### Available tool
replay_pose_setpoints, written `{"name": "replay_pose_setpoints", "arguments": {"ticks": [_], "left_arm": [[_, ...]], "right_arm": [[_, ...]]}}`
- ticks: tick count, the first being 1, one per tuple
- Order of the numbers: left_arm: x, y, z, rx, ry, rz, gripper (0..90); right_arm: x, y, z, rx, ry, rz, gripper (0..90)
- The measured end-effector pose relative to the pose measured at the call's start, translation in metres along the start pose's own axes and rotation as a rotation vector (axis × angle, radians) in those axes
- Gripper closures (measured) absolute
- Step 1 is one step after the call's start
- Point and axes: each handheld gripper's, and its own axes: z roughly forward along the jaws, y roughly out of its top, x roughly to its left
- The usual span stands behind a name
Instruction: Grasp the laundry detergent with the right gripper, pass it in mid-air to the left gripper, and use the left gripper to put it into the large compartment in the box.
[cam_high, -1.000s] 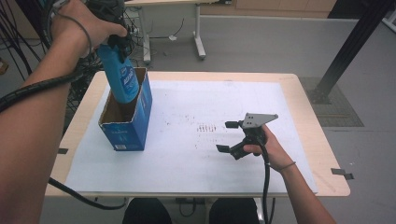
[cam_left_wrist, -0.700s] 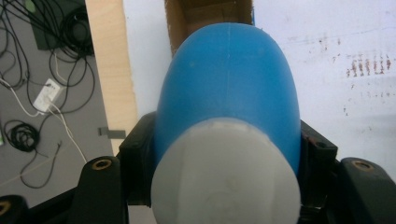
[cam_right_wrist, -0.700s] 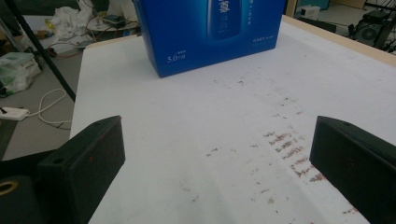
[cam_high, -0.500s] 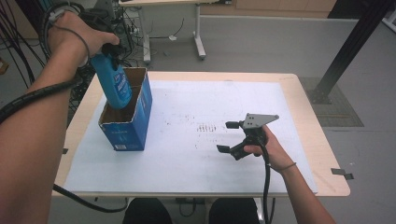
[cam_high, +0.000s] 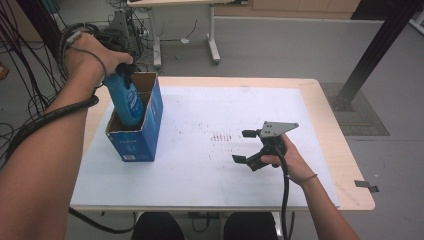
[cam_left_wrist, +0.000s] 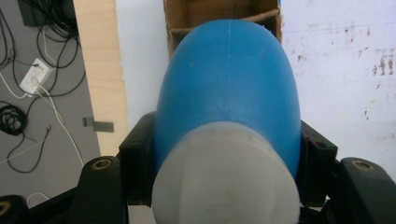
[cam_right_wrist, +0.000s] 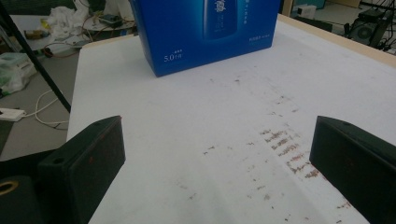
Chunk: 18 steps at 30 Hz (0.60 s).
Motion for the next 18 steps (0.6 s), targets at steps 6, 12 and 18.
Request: {"name": "replay_pose_setpoints", "arguments": {"ticks": [6, 12, 18], "left_arm": [[-0.002, 0.000, 0.014, 0.016, 0.000, 0.001, 37.9], [-0.007, 0.002, 0.023, 0.029, 0.002, 0.009, 37.9], [-0.010, 0.005, 0.032, 0.041, 0.002, 0.012, 37.9]], "right_arm": [[0.001, 0.002, 0.001, -0.006, 0.003, -0.008, 3.2], [0.001, 0.002, 0.002, -0.011, 0.009, -0.006, 3.2], [0.001, 0.000, -0.001, -0.014, 0.004, -0.004, 3.2]]}}
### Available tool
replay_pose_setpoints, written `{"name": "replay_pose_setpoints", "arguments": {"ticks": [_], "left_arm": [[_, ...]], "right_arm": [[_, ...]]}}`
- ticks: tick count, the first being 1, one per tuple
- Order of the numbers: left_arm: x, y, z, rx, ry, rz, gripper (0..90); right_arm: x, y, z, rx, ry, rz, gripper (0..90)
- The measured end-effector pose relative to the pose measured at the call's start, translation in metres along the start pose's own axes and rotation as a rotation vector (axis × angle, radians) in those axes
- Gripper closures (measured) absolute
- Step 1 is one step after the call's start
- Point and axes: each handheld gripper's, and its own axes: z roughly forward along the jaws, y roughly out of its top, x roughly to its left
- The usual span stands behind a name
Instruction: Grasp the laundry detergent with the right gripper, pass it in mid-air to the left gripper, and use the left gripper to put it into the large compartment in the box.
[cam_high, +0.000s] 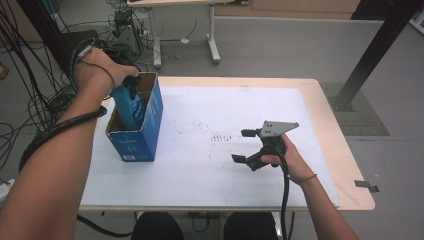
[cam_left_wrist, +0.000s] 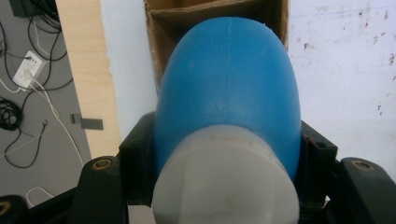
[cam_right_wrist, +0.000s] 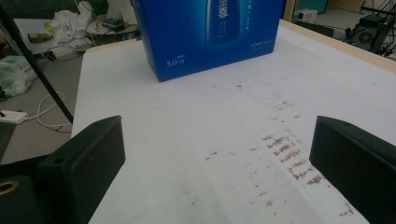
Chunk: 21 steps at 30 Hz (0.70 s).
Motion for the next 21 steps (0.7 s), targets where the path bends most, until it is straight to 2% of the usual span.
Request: {"name": "replay_pose_setpoints", "arguments": {"ticks": [9, 21], "left_arm": [[0.000, 0.005, 0.019, 0.020, -0.008, -0.010, 37.9], [0.000, 0.006, 0.030, 0.022, -0.001, -0.019, 37.9]], "right_arm": [[-0.001, -0.003, -0.005, -0.004, -0.003, 0.005, 3.2], [0.000, -0.005, -0.008, -0.007, -0.009, 0.008, 3.3]]}}
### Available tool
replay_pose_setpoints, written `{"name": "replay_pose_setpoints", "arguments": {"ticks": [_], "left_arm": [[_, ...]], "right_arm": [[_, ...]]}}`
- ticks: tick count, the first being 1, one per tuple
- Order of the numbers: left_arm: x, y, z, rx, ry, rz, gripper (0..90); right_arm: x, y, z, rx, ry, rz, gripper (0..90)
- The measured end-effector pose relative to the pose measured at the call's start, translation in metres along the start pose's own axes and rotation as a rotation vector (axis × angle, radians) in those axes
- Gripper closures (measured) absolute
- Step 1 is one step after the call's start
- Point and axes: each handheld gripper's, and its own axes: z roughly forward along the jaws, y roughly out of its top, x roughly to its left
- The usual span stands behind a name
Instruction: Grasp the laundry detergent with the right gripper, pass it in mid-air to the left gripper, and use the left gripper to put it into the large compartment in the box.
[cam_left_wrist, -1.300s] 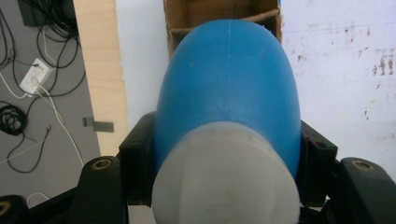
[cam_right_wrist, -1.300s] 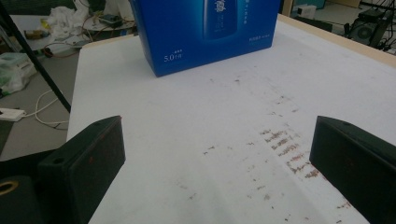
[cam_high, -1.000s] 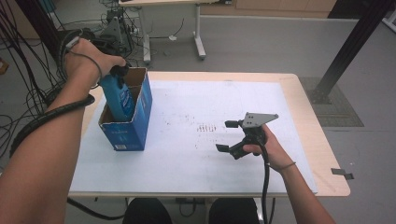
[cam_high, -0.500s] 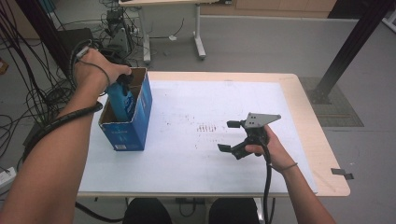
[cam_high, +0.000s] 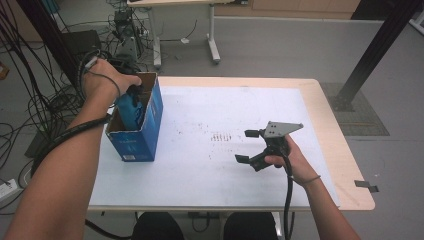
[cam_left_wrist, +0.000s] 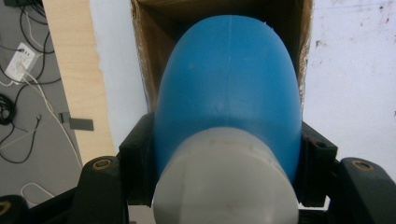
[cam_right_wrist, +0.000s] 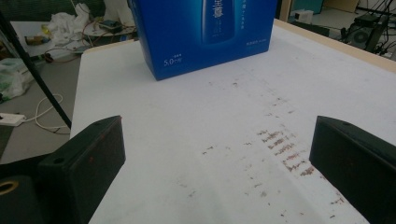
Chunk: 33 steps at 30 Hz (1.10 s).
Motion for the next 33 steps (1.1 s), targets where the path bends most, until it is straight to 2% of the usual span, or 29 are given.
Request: {"name": "replay_pose_setpoints", "arguments": {"ticks": [21, 33], "left_arm": [[0.003, 0.005, 0.033, 0.031, -0.003, -0.012, 38.0], [0.002, 0.008, 0.050, 0.058, -0.016, 0.006, 37.9]], "right_arm": [[-0.001, -0.003, 0.001, 0.004, -0.001, 0.010, 3.4], [-0.001, -0.004, 0.003, 0.009, 0.001, 0.014, 3.5]]}}
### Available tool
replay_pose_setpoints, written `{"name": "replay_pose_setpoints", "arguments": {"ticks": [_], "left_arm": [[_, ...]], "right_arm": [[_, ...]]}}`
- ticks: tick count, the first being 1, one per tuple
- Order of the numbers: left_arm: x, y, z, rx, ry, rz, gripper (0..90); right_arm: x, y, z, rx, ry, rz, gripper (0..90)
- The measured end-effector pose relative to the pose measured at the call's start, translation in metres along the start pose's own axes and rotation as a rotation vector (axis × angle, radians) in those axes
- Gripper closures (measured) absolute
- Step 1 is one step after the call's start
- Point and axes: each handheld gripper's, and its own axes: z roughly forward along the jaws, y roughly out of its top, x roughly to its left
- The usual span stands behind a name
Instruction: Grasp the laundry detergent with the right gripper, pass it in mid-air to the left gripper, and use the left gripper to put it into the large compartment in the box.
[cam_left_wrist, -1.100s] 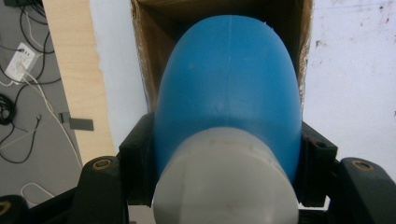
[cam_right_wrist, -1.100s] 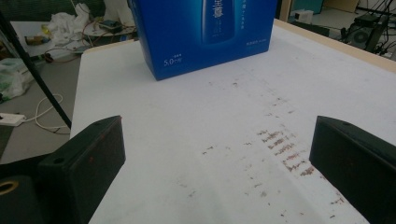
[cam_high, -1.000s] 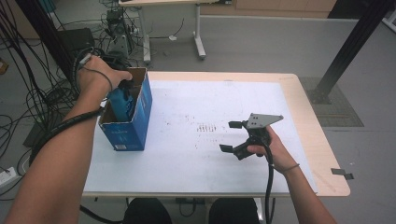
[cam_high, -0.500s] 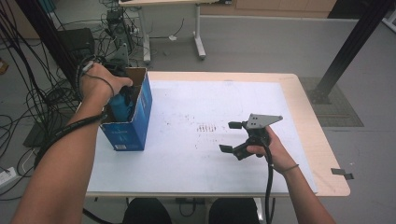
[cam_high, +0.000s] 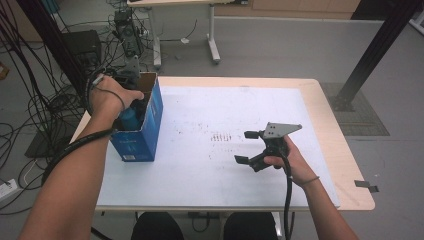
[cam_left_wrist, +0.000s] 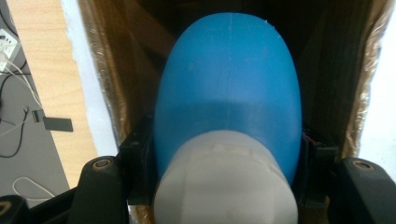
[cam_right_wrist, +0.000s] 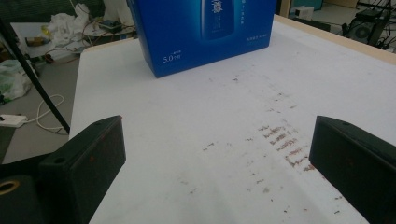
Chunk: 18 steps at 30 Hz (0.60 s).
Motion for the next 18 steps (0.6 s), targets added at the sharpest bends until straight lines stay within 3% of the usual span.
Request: {"name": "replay_pose_setpoints", "arguments": {"ticks": [18], "left_arm": [[-0.0008, -0.0015, 0.0076, 0.009, 0.002, 0.002, 37.9]], "right_arm": [[0.0007, -0.0014, 0.0000, -0.001, 0.002, 0.004, 3.7]]}}
